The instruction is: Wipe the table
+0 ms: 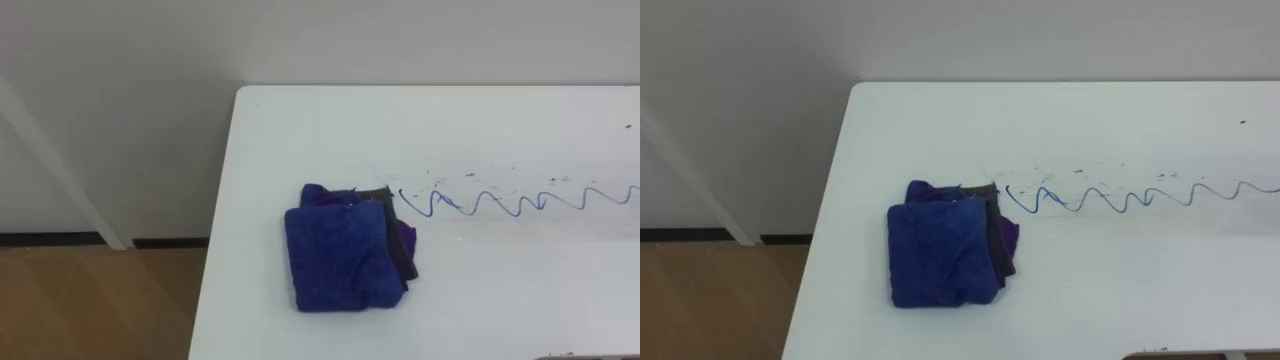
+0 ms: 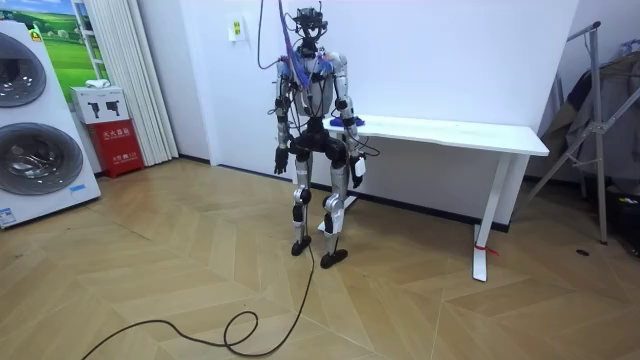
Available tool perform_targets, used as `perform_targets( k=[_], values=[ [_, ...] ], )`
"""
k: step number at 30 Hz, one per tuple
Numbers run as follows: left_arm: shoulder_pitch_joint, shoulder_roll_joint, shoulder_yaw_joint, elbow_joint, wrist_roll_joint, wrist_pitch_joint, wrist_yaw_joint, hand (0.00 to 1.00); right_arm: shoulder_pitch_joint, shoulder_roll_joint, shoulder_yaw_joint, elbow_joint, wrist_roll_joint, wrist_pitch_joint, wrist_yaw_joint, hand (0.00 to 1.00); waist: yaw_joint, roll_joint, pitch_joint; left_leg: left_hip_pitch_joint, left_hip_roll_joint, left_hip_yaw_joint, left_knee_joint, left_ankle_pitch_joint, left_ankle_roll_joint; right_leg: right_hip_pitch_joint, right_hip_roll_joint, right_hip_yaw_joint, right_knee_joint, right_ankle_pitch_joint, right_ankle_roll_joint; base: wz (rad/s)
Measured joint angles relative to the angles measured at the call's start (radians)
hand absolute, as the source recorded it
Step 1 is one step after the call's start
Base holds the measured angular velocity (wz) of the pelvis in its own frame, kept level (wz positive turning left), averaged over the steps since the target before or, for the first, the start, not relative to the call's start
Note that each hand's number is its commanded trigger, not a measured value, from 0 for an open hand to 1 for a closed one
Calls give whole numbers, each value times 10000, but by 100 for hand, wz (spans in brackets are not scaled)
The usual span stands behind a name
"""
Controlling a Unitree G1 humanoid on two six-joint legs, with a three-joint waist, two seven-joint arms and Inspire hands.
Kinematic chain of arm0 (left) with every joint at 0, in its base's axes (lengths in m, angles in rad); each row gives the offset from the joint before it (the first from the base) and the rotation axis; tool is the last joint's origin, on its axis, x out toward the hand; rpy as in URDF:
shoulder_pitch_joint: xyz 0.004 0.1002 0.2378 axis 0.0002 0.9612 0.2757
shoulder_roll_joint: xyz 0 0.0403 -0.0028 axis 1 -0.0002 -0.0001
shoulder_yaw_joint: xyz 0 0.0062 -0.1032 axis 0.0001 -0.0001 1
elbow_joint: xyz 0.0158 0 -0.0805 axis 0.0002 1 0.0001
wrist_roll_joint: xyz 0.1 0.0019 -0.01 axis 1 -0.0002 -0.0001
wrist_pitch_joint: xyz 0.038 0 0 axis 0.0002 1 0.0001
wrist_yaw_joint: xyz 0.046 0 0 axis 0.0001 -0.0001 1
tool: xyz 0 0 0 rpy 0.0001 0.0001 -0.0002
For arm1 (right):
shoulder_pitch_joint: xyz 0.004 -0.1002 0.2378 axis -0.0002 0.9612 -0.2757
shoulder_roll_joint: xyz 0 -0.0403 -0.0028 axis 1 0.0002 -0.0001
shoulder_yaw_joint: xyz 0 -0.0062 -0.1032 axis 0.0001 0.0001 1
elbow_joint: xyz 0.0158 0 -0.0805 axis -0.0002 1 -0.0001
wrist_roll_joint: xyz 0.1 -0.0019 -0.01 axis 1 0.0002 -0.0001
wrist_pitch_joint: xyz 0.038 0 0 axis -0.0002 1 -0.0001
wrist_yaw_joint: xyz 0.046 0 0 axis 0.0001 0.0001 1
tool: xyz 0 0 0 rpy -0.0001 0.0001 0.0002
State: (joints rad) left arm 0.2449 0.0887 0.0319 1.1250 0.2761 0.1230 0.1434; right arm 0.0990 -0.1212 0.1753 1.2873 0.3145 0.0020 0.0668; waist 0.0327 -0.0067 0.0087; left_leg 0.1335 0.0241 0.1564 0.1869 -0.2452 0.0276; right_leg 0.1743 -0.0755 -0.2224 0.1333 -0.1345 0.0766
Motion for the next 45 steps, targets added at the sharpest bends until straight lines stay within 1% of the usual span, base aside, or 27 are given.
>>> perform_targets(
  k=[12, 15, 16, 19, 21, 23, 24, 25, 26, 27, 28, 29, 30, 31, 32, 33, 34, 35, 36, 37, 38, 40, 41, 42, 43, 44, 45],
  values=[
    [-14, 1, 6, 164, -31, 3, 11, 0, 6, 2, 2, 11, -10, 7, 13, 0, 16, -47, 21, 3, 0, 2, 1, 0, 0, 0, 1, -4, 1, -1, -1, 0],
    [0, 3, 13, 161, -98, 33, -48, 0, 0, 1, -4, 15, 30, 138, 57, 0, 2, -65, 20, 0, 2, -1, -3, -1, 1, 0, 1, -8, 4, -1, -1, 0],
    [9, 3, 29, 158, -97, 38, -66, 0, 16, 3, -9, 16, 114, 209, 112, 0, 0, -84, 16, 5, 5, -1, -17, -1, 1, 1, 1, -6, 3, -2, -1, 0],
    [37, 9, 94, 153, -44, 117, -85, 0, 37, 7, -38, 268, 987, 247, 91, 0, 2, -115, 16, 15, -9, -6, -16, -1, 1, 7, 8, 65, 1, -2, -1, 0],
    [40, 30, 303, 118, -26, 170, -80, 0, 184, 0, -401, 384, 1386, 429, 54, 0, -54, -143, 22, 51, -13, -29, -23, -1, 1, 8, 10, 76, -1, -2, -1, 0],
    [-1, 42, 903, 128, -11, 259, -41, 0, 343, -48, -1328, 668, 2103, 513, -35, 0, -104, -154, 23, 137, -4, -42, -61, -1, 1, 67, 20, 166, 3, -3, -3, 0],
    [7, 53, 1042, 118, -13, 278, -17, 0, 379, -84, -1599, 746, 2242, 559, -62, 0, -153, -158, 25, 160, -8, -47, -73, -1, 1, 87, 20, 186, 3, -3, -3, 5],
    [142, 93, 1301, 107, -13, 290, 19, 0, 448, -165, -2238, 880, 2512, 664, -179, 0, -298, -169, 24, 227, -20, -58, -111, -1, 2, 170, 21, 266, 2, -3, -4, 0],
    [196, 142, 1703, 23, -46, 303, 18, 0, 528, -293, -2988, 1010, 2923, 812, -285, 0, -418, -179, 23, 330, -23, -53, -174, -1, 2, 198, 29, 223, 7, -10, -10, 0],
    [265, 172, 1935, -65, -55, 302, 20, 0, 556, -378, -3354, 1085, 3130, 877, -339, 0, -525, -198, 11, 342, -26, -58, -186, -1, 2, 212, 31, 200, 13, -15, -15, 0],
    [336, 282, 2369, -169, -58, 302, 59, 0, 663, -570, -4110, 1106, 3427, 997, -489, 0, -682, -242, 15, 341, -41, -69, -186, -1, 1, 207, 37, 175, 33, -16, -17, 0],
    [340, 454, 2577, -186, -74, 302, 146, 0, 691, -776, -4751, 1108, 3696, 1115, -701, 0, -800, -366, -13, 332, -47, -64, -187, -1, 1, 198, 40, 168, 40, -24, -30, 0],
    [342, 540, 2644, -185, -72, 304, 216, 0, 719, -892, -5039, 1115, 3876, 1188, -830, 0, -838, -400, -19, 334, -46, -63, -185, -1, 1, 195, 40, 151, 42, -29, -37, -3],
    [329, 689, 2754, -186, -38, 304, 291, 0, 756, -1156, -5606, 1130, 4133, 1314, -1071, 0, -975, -457, -30, 330, -47, -49, -177, -1, 1, 198, 41, 112, 35, -29, -38, 0],
    [317, 778, 2961, -278, 3, 303, 348, 0, 734, -1423, -6267, 1089, 4269, 1340, -1322, 0, -1121, -538, -48, 326, -47, -43, -189, -1, 1, 182, 39, 92, 51, -29, -38, -6],
    [307, 815, 3076, -351, 14, 299, 396, 0, 705, -1552, -6606, 1045, 4284, 1340, -1479, 0, -1146, -554, -38, 327, -44, -9, -207, -1, 1, 165, 38, 102, 56, -29, -39, -12],
    [340, 900, 3213, -459, 4, 267, 501, 0, 625, -1784, -7080, 863, 4280, 1339, -1869, 0, -1157, -620, -19, 325, -40, 59, -239, -2, 2, 158, 38, 103, 64, -29, -38, -20],
    [284, 963, 3218, -486, 0, 207, 637, 0, 531, -1971, -7306, 471, 4266, 1330, -2336, 0, -1175, -677, -9, 309, -31, 94, -236, -3, 5, 113, 42, 180, 102, -29, -38, -22],
    [267, 962, 3215, -524, -1, 206, 701, 0, 503, -2040, -7330, 164, 4218, 1323, -2578, 0, -1163, -706, -24, 277, -34, 111, -224, -6, 9, 39, 45, 259, 148, -29, -38, -23],
    [220, 972, 3120, -567, 0, 206, 748, 0, 351, -2105, -7302, -548, 4067, 1311, -3088, 0, -1159, -790, -28, 235, -24, 166, -193, -7, 12, -69, 54, 294, 228, -29, -39, -24],
    [206, 981, 3049, -596, -9, 211, 755, 0, 252, -2123, -7283, -960, 3875, 1322, -3348, 0, -1133, -791, -29, 209, -21, 253, -187, -7, 12, -131, 53, 302, 228, -28, -39, -33],
    [139, 980, 2843, -769, -13, 217, 758, 0, -156, -2161, -7281, -2826, 3103, 1266, -4193, 0, -1165, -864, -20, 159, -10, 367, -153, 3, 27, -204, 30, 290, 177, -28, -40, -20],
    [92, 951, 2695, -828, 6, 218, 785, 0, -277, -2157, -7227, -3910, 2716, 1233, -4696, 0, -1108, -852, -41, 147, -23, 385, -149, 3, 27, -257, 32, 328, 217, -28, -39, -5],
    [111, 924, 2607, -949, 12, 217, 793, 0, -348, -2155, -7128, -4574, 2441, 1235, -4958, 0, -1104, -840, -54, 124, -12, 409, -150, 4, 27, -340, 32, 330, 227, -28, -39, -14],
    [200, 872, 2489, -1078, -13, 166, 796, 0, -465, -2170, -6888, -5955, 1778, 1208, -5351, 0, -1075, -799, -108, 75, -3, 498, -147, 8, 31, -369, 32, 330, 230, -27, -40, -16],
    [208, 893, 2318, -1080, -11, 162, 798, 0, -640, -2241, -6610, -7168, 1197, 1177, -5585, 0, -1076, -720, -125, 41, -19, 539, -133, 10, 28, -399, 36, 311, 214, -27, -40, -12],
    [209, 898, 2240, -1098, -7, 163, 803, 0, -705, -2241, -6498, -7814, 899, 1140, -5731, 0, -1077, -714, -122, -2, -18, 531, -99, 10, 28, -428, 40, 308, 219, -27, -40, 0]
  ],
)
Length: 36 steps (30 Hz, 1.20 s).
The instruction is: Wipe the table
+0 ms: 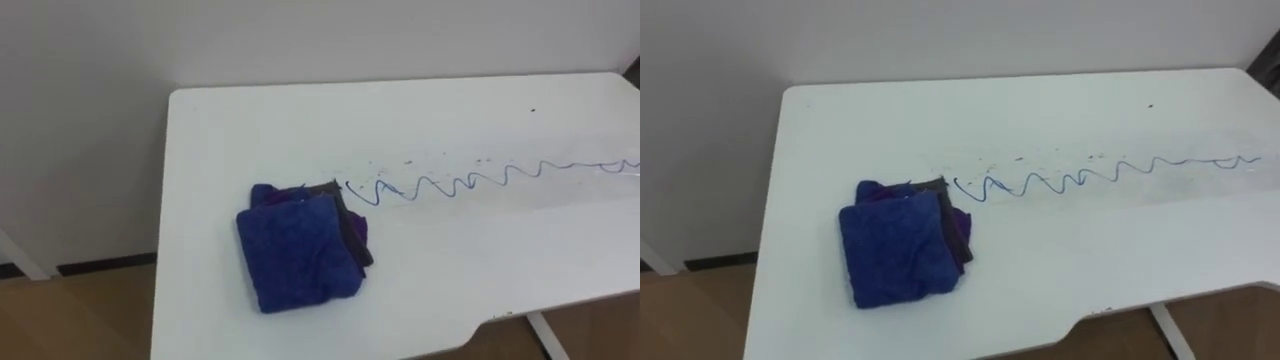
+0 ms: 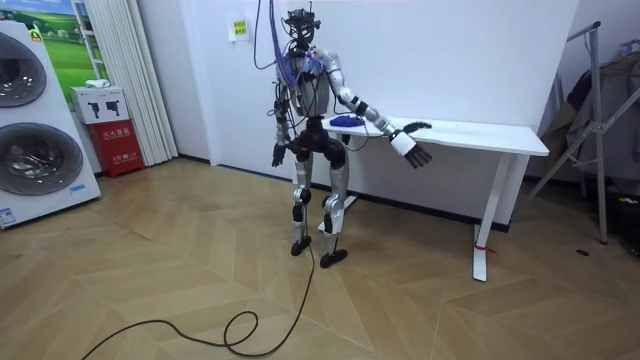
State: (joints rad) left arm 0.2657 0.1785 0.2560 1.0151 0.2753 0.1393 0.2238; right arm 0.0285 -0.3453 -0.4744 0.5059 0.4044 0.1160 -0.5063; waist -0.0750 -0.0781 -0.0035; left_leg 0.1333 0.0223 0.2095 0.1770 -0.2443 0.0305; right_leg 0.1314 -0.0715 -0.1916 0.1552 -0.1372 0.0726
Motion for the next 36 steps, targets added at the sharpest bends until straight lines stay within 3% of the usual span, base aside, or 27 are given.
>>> perform_targets(
  k=[2, 5, 10, 12, 14, 17, 20, 29, 31, 32, 36],
  values=[
    [-68, -20, -258, -76, 11, -31, 7, 0, -189, 12, 553, -1790, -1780, -360, -427, 0, 162, 101, -28, -135, 15, -30, 72, 19, -27, -130, 19, 4, -22, 0, 0, 2],
    [-43, -48, -651, -67, -1, -115, 6, 0, -218, 108, 1212, -3641, -3719, -404, -615, 0, 497, 130, 0, -154, 23, -92, 85, 54, -45, -133, 29, -40, -37, -1, -1, 3],
    [-65, -40, -1391, -36, -5, -164, 18, 0, -490, 192, 2642, -5424, -5751, -757, -628, 0, 929, 134, 110, -89, 15, -208, 93, 55, -44, -99, 23, -26, -38, -3, -4, 4],
    [-102, -57, -1626, -10, 12, -189, -19, 0, -553, 210, 3089, -6004, -6270, -737, -374, 0, 1154, 97, 87, -124, 20, -233, 94, 55, -44, -96, 14, -11, -38, -3, -4, 9],
    [-101, -61, -1655, 103, 3, -284, -15, 0, -612, 222, 3882, -6935, -7432, -823, -123, 0, 1384, 142, 117, -159, 16, -281, 92, 55, -44, -109, 15, -10, -51, -3, -4, 3],
    [-210, -60, -1842, 154, 4, -438, -45, 0, -746, 224, 4787, -7437, -8226, -1232, 346, 0, 1474, 176, 124, -196, 11, -511, 91, 57, -41, -47, 16, -27, -53, -3, -4, 19],
    [-174, -61, -1848, 262, 9, -604, -111, 0, -879, 224, 5647, -7503, -9337, -1304, 796, 0, 1858, 212, 135, -200, 23, -538, 92, 58, -43, -32, 25, -46, -54, -3, -4, 3],
    [-457, 55, -2297, 147, 125, -588, -537, 0, -880, 228, 8007, -7475, -11253, -1265, 2756, 0, 2213, 60, 54, -441, 11, -889, 126, 82, -9, -42, -16, -152, -61, -4, -4, 12],
    [-616, 194, -2533, 174, 132, -600, -625, 0, -880, 192, 8332, -7441, -11464, -1276, 3039, 0, 2223, -8, 56, -519, -1, -1038, 184, 83, -10, -58, -19, -160, -59, -4, -4, 20],
    [-745, 295, -2720, 216, 142, -627, -624, 0, -880, 192, 8487, -7378, -11515, -1291, 3199, 0, 2250, -88, 99, -525, 6, -1053, 221, 89, -15, -57, -8, -93, -56, -4, -4, 14],
    [-886, 332, -2729, 351, 115, -761, -591, 0, -874, 136, 8714, -7138, -11518, -1393, 3637, 0, 2338, -121, 138, -527, -4, -1060, 212, 89, -15, -45, -13, -63, -63, -4, -4, 0]
  ],
)
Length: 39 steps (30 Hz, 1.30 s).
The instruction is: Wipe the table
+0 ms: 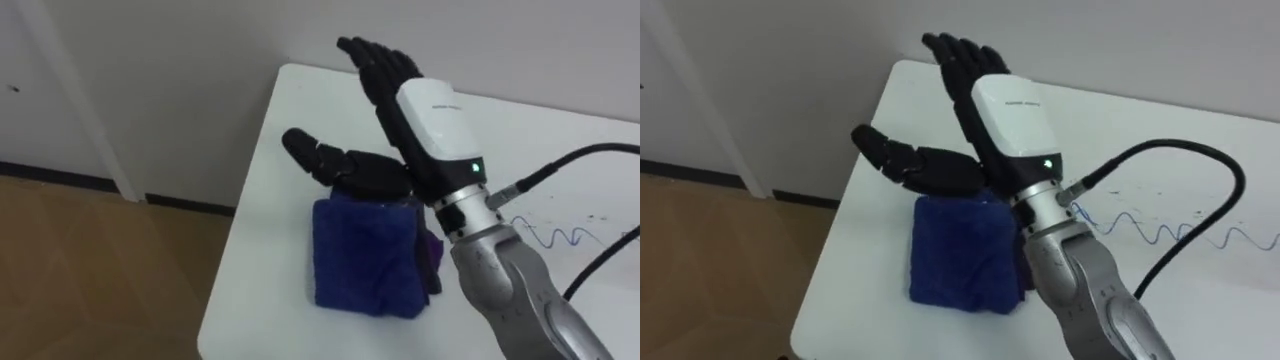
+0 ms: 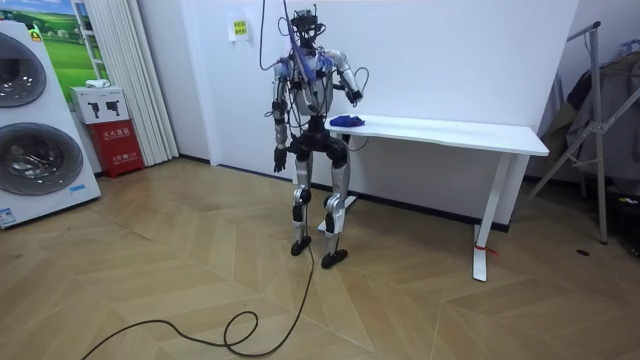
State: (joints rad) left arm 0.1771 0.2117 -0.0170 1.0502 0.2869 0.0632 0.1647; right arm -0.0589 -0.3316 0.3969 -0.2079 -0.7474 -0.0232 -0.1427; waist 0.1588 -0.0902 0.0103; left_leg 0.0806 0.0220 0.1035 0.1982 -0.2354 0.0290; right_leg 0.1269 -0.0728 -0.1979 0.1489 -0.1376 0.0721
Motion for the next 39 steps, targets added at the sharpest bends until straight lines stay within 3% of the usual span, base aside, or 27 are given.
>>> perform_targets(
  k=[7, 12, 20, 24, 39],
  values=[
    [-40, 15, -87, -12, -4, -2, 46, 0, 45, -159, 40, 1474, -594, -20, 158, 0, -162, 91, 60, 6, -39, -30, -1, 0, 0, 36, 6, 20, -28, 0, 0, 1],
    [-58, 17, -71, 16, 10, -42, 201, 0, 662, -242, 9, 1963, -915, -7, 151, 0, -182, 93, 55, 1, -81, -52, -14, 1, -1, 97, 3, -4, -166, 0, 0, 1],
    [-4, 33, 341, -76, 172, -241, 173, 0, 1603, -280, -1340, 2204, -1521, -222, 139, 0, -406, 82, 9, 27, -119, -71, -19, 1, 0, 105, -42, 86, -164, 0, 0, 1],
    [14, 26, 430, -73, 175, -267, 166, 0, 1814, -285, -1572, 2237, -1551, -228, 142, 0, -462, 59, -15, 47, -125, -54, -20, 1, 1, 105, -45, 109, -162, 0, 0, -2],
    [-335, 40, -36, 355, 226, -296, 2, 0, 2605, -308, -683, 2324, -3282, -122, 474, 0, -434, -40, -58, -51, -130, -43, -22, 7, 14, 11, -27, 170, -126, 0, 1, -1]
  ],
)
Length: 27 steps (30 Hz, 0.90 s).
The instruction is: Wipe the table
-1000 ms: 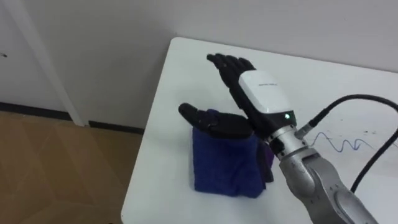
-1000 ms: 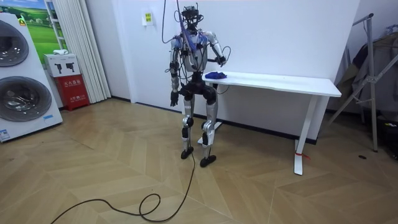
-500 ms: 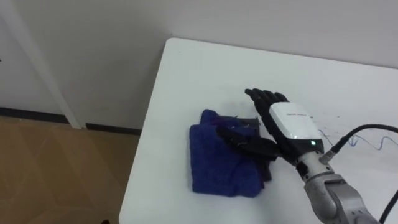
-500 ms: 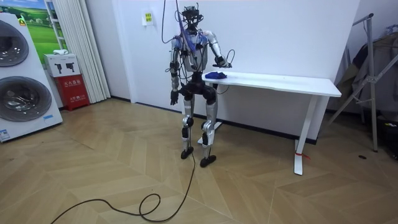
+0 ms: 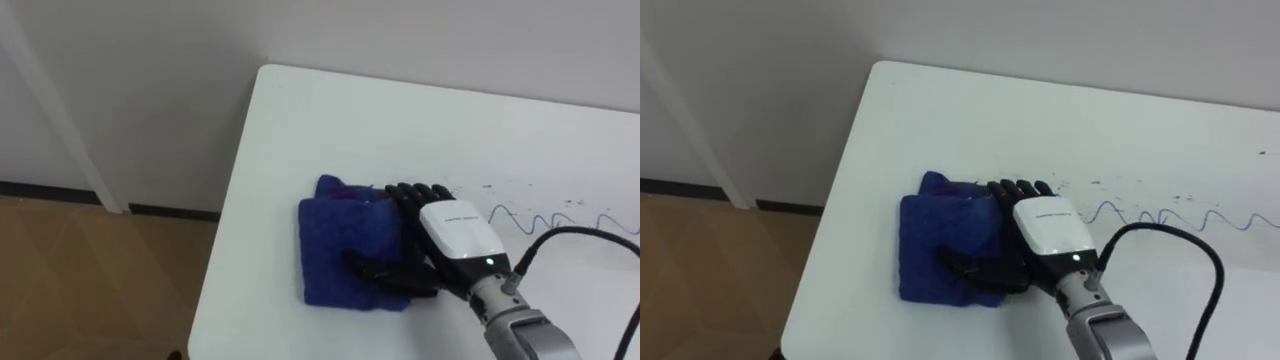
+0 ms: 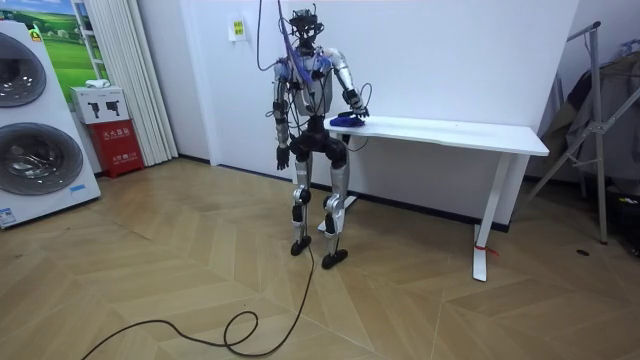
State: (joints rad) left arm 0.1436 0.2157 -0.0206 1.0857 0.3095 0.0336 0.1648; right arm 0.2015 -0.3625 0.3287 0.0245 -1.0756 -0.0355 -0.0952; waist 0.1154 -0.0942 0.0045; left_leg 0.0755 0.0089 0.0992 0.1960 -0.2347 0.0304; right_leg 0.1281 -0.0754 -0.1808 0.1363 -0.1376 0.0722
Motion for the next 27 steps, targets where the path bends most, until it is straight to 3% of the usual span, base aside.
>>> perform_targets(
  k=[8, 13, 21, 24, 25, 26, 27],
  values=[
    [27, 36, -613, -55, -14, -15, 231, 0, 2, -8, 546, 62, -192, 64, -112, 0, 116, 11, 7, 53, -5, -13, -55, 1, 1, 40, 2, -113, -11, 0, 0, 0],
    [-4, 34, -636, -61, -21, -151, 257, 0, -5, 21, 780, 27, -43, 12, -354, 0, 255, 5, 10, 41, -1, -17, -69, 3, 3, -2, 3, -64, -21, 0, 0, 0],
    [-11, 31, -631, -48, 73, -343, 210, 0, -144, 199, 834, -1015, -75, -520, -412, 0, 292, 52, 42, 58, 5, -68, -84, 6, 1, 23, 0, -144, -48, 0, 0, 1],
    [-5, 26, -619, 72, -4, -320, 125, 0, -276, 354, 943, -834, -70, -472, -315, 0, 306, 51, 45, 55, -5, -116, -90, 6, 2, 35, -3, -137, -40, 0, 0, 3],
    [11, 22, -617, 79, -4, -266, 63, 0, -344, 413, 1054, -630, -57, -314, -138, 12, 302, 50, 47, 53, -2, -121, -90, 6, 2, 31, -4, -138, -42, 0, 0, 0],
    [18, 17, -621, 63, -10, -160, -16, 0, -425, 443, 1143, -325, 109, -193, 59, 35, 286, 44, 54, 42, -2, -150, -87, 6, 2, 28, -10, -140, -44, 0, 0, 5],
    [17, 14, -623, 52, -9, -88, -31, 0, -486, 455, 1212, -92, 224, -142, 148, 52, 267, 33, 59, 33, -4, -178, -86, 6, 3, 25, -13, -139, -42, 0, 0, 8]
  ],
)
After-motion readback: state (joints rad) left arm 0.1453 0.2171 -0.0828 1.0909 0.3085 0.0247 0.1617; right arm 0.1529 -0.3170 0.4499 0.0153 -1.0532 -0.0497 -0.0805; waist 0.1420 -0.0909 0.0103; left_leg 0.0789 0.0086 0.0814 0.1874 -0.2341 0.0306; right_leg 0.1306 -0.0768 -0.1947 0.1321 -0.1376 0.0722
